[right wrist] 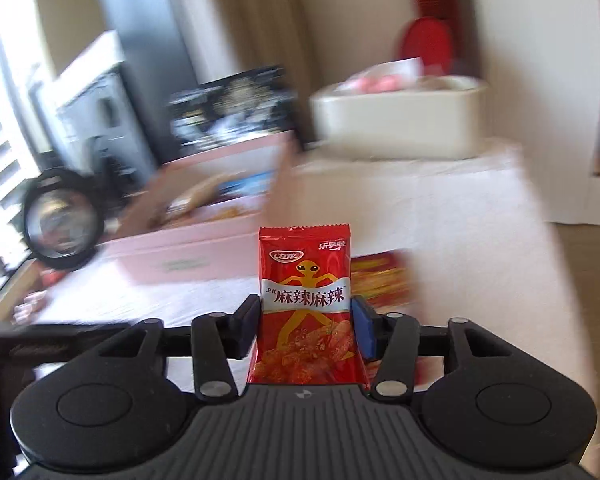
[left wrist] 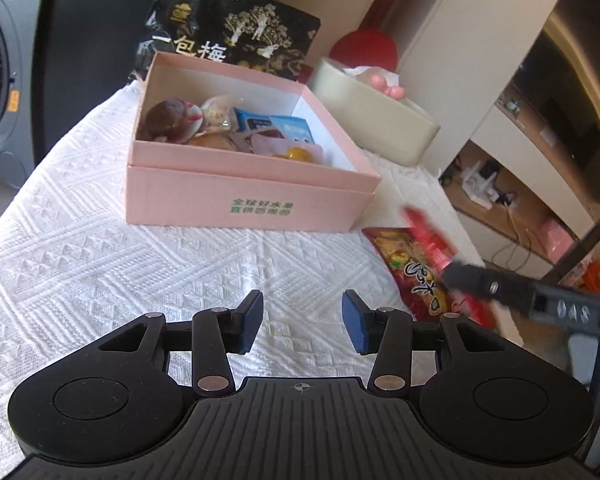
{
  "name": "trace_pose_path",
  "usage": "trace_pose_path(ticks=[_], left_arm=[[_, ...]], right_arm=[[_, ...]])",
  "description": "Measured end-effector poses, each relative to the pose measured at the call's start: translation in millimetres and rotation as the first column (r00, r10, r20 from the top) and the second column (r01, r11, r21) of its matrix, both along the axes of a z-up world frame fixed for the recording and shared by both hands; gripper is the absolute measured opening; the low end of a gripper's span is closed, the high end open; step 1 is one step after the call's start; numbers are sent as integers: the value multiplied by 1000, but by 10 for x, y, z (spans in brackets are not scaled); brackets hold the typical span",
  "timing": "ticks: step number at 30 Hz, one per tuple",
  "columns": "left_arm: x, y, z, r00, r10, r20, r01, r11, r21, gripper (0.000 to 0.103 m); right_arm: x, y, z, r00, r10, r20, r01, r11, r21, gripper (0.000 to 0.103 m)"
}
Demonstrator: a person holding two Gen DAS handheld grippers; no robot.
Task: Organize snacks
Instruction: 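Grasp the red spicy strip packet with the left gripper while the right grasps the red jerky packet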
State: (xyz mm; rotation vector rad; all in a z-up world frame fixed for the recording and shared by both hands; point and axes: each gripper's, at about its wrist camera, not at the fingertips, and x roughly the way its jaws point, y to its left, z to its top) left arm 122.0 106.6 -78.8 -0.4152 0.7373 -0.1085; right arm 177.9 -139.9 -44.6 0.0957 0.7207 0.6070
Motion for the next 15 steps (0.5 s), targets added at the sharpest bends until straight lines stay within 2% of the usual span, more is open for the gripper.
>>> trace_pose_path(ticks=[1, 2, 4, 7, 9, 11, 15], left_arm=[[-20, 4, 8, 1000, 1, -1, -1, 1000, -2, 49], [-61, 14, 23, 1000, 2, -2, -2, 1000, -2, 49], [-98, 19, 25, 1000, 5, -7, -5, 1000, 1, 49], [-125, 15, -17, 1000, 5, -20, -5, 1000, -12, 49], [-117, -14, -58, 999, -4, -33, 3, 1000, -25, 49], [-95, -63, -98, 999, -19, -44, 18, 999, -33, 49], [-33, -182, -129, 997, -60, -54, 58, 998, -31, 49]], right_arm=[[-39, 74, -7, 998, 55, -9, -55, 998, 19, 64], [-67, 133, -5, 996, 93, -7, -93, 995, 24, 66], [-125, 208, 10, 995, 94, 39, -94, 995, -17, 66], [-119, 183, -5, 992, 38, 118, -24, 993, -117, 67], [-4, 67, -83, 996, -10, 89, 21, 991, -131, 72], [128, -67, -193, 997, -71, 44, 76, 988, -133, 73], [294, -185, -334, 986, -166, 9, 165, 977, -138, 73]])
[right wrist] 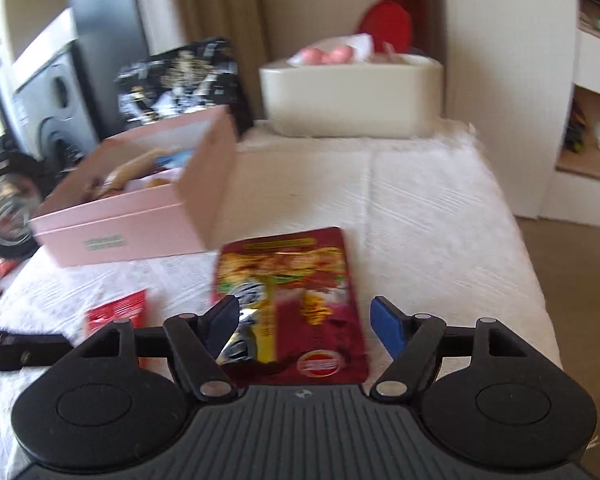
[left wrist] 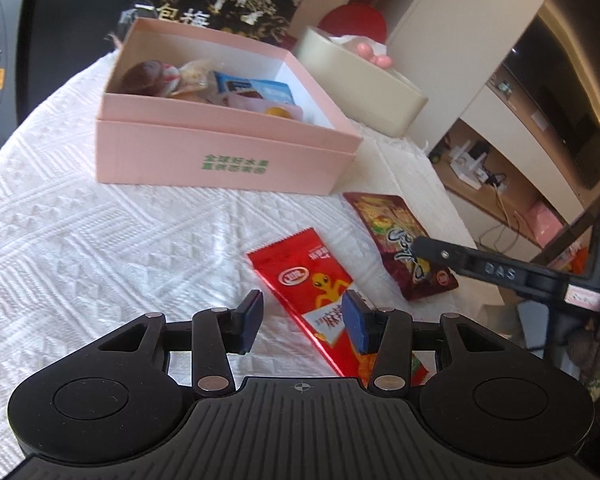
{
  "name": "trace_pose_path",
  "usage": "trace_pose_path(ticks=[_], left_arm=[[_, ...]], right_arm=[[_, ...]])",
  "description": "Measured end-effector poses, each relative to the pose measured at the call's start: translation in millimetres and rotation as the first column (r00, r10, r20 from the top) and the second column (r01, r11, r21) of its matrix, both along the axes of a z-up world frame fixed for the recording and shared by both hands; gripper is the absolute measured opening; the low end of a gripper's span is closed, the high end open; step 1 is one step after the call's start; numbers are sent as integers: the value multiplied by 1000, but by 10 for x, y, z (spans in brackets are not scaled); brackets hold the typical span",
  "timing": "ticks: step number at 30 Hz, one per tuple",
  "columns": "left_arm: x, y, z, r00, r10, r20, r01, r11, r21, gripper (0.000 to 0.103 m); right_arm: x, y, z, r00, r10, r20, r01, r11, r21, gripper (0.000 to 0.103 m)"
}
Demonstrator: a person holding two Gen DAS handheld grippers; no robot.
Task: Organize snacks
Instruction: 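Grasp the red spicy strip packet with the left gripper while the right grasps the red jerky packet, then lift the spicy strip packet with the left gripper while the right lifts the jerky packet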
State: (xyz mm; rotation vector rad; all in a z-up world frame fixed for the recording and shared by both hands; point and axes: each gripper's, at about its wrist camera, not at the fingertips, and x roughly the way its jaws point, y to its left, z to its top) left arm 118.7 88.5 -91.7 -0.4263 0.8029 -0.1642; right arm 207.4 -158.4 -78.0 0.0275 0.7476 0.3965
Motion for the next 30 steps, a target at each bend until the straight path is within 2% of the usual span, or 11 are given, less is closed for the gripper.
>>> trace_pose_path(ticks=[3, 5, 9, 12, 14, 16, 18, 20, 25, 28, 30], left_arm=[[33, -49, -9, 1000, -8, -3, 8, 1000, 3, 49], [45, -78, -9, 1000, -12, -6, 12, 1000, 8, 49], [23, -73, -14, 1000, -10, -12, 10, 1000, 12, 49], [12, -63, -7, 1000, -5, -14, 5, 1000, 8, 49], [11, -58, -3, 1000, -6, -14, 6, 1000, 6, 49], [29, -56, -4, 1000, -6, -15, 6, 1000, 0, 49], [74, -61, -12, 1000, -6, -17, 6, 1000, -12, 49], [162, -68, -17, 1000, -9, -11, 9, 1000, -25, 49], [443, -172, 31, 999, -36, 33, 36, 999, -18, 49], [435, -284, 127, 997, -55, 61, 53, 998, 37, 49], [341, -427, 194, 993, -94, 77, 83, 988, 131, 49]], right_arm=[[124, 68, -85, 998, 13, -66, -11, 999, 32, 78], [129, 156, -104, 998, 21, -55, -20, 1000, 24, 90], [97, 360, -169, 998, 62, -16, -63, 992, -105, 95], [58, 367, -156, 998, 69, -7, -70, 990, -124, 91], [4, 314, -117, 996, 84, -2, -84, 991, -108, 84], [-93, 277, -92, 995, 101, 2, -101, 988, -119, 82], [-212, 250, -90, 993, 117, 12, -114, 983, -143, 75], [-335, 236, -88, 991, 130, 14, -126, 980, -156, 74], [-616, 272, -64, 980, 201, -7, -201, 974, -109, 74], [-711, 268, -39, 978, 203, 41, -196, 971, -135, 74], [-693, 200, -31, 986, 142, 89, -124, 976, -177, 74]])
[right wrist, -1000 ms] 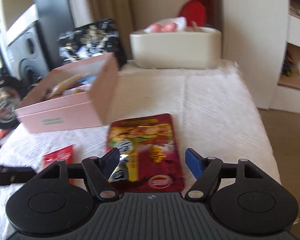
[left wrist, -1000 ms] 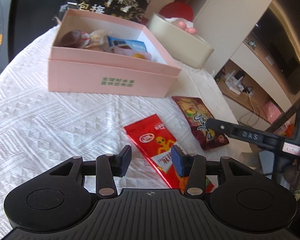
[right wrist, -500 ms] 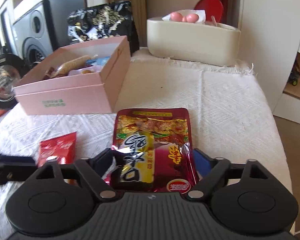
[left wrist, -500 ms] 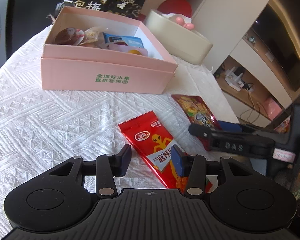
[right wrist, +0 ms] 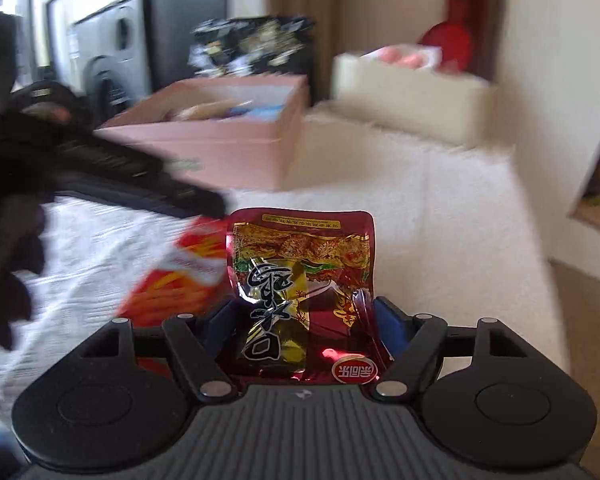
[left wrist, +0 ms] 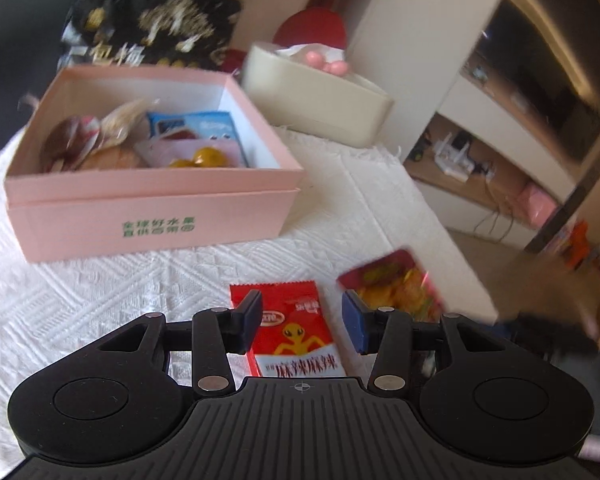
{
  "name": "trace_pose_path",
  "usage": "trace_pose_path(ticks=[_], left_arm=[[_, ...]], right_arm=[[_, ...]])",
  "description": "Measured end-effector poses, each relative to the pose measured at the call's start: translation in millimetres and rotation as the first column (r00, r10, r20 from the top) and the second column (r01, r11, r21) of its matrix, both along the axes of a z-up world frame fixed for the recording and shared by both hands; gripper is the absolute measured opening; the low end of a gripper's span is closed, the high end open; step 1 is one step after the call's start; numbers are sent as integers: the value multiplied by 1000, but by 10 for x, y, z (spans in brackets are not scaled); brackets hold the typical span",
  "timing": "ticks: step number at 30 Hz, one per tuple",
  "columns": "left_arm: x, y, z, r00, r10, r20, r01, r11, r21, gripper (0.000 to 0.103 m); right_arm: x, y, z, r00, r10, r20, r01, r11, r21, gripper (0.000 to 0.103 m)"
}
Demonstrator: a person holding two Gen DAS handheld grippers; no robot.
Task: Organize snacks
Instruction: 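Lift the spicy strip packet with the left gripper while the right lifts the jerky packet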
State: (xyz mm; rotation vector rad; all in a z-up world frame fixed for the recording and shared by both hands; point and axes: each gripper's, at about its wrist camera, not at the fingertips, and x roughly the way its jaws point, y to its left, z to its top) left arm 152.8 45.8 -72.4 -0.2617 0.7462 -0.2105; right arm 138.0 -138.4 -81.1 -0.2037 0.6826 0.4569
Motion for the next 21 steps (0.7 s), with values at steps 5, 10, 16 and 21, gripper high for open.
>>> trace_pose_path(ticks=[5, 10, 16, 21], left_arm=[[-235, -382, -102, 994, -107, -14, 107, 976, 191, 49], [-355, -526, -170, 992, -123, 7, 114, 938, 326, 53], [-350, -420, -175, 996, -88, -3, 84, 937, 338, 54], [-311, -441, -189, 994, -105, -10, 103, 946, 307, 69]], right_arm=[[216, -236, -118, 985, -173, 11, 173, 983, -57, 77], [298, -403, -182, 974, -223, -37, 224, 974, 19, 88], [316, -413, -204, 972, -230, -48, 232, 972, 33, 91], [307, -413, -203, 972, -231, -48, 232, 972, 33, 92]])
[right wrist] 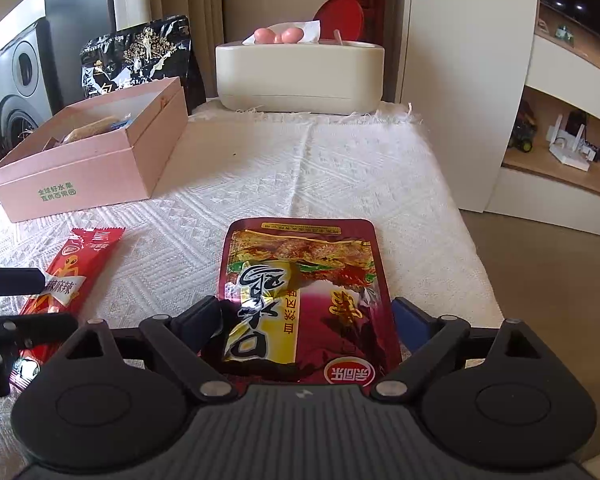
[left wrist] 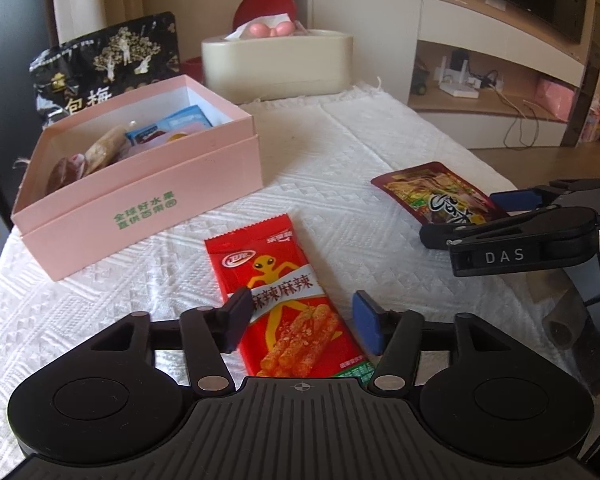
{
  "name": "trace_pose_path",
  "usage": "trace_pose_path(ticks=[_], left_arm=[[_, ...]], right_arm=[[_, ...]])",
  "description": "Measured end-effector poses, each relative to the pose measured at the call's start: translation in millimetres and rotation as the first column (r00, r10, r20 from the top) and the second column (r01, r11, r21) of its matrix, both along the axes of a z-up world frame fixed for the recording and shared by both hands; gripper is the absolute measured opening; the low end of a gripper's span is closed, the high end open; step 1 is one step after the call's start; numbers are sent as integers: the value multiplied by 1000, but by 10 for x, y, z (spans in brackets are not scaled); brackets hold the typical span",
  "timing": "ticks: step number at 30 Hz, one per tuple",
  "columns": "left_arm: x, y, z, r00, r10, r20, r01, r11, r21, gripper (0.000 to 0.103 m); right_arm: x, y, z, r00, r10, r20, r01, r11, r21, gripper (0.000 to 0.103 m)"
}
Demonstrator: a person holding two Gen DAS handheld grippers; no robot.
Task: Organize snacks
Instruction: 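Lift the spicy strip packet with the left gripper while the right lifts the jerky packet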
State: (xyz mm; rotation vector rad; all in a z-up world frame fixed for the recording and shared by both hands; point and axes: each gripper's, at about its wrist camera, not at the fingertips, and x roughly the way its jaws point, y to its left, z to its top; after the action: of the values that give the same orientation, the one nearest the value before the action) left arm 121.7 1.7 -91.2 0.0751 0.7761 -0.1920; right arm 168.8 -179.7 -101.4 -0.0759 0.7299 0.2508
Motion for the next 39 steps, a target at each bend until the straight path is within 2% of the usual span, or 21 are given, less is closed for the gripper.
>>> trace_pose_path(ticks=[1, 3, 4, 8, 11, 13, 21, 25, 29, 32, 34, 37, 39], left_arm=[[2, -12, -7, 1000, -8, -1, 8, 1000, -13, 78], [11, -13, -22, 1000, -18, -1, 18, 999, -44, 85], [12, -6, -25, 1000, -17, 0, 17, 998, -57, 86], [-7, 102, 7, 999, 39, 12, -37, 993, -109, 82], [-17, 154, -11, 996, 84, 20, -82, 995, -61, 81], [12, 211, -70, 995, 100, -11, -100, 993, -68, 82], [58, 250, -103, 995, 99, 11, -97, 988, -123, 82], [1, 252, -110, 996, 91, 16, -88, 988, -127, 82], [-69, 229, -139, 996, 79, 52, -74, 993, -94, 78], [-82, 251, -136, 994, 93, 61, -87, 991, -97, 72], [-90, 269, -137, 993, 95, 63, -88, 990, -107, 72], [-101, 268, -139, 993, 96, 67, -88, 990, -111, 71], [-104, 270, -139, 993, 96, 68, -88, 990, -113, 71]], right_arm=[[1, -1, 1, 1000, 0, 0, 0, 1000, 0, 92], [2, -1, 0, 1000, 1, 0, -1, 1000, 0, 92], [1, 1, 0, 1000, 0, 0, 0, 1000, -1, 92], [5, 0, -1, 1000, 2, 0, -2, 1000, 0, 92], [4, 3, -2, 1000, 3, 0, -3, 1000, -1, 93], [2, 4, -1, 1000, 2, 0, -2, 1000, -1, 93], [3, 10, -8, 1000, 3, -1, -3, 1000, -1, 94], [42, -14, -17, 997, 59, -40, -59, 998, 16, 103], [28, -17, -9, 996, 78, -50, -77, 997, 16, 103], [-1, -13, -2, 995, 87, -43, -87, 996, 18, 102], [-40, -32, 13, 996, 87, -23, -86, 996, 27, 99], [-114, -34, 42, 987, 159, -10, -159, 987, 38, 98], [-149, -27, 66, 985, 171, 3, -171, 985, 33, 98]])
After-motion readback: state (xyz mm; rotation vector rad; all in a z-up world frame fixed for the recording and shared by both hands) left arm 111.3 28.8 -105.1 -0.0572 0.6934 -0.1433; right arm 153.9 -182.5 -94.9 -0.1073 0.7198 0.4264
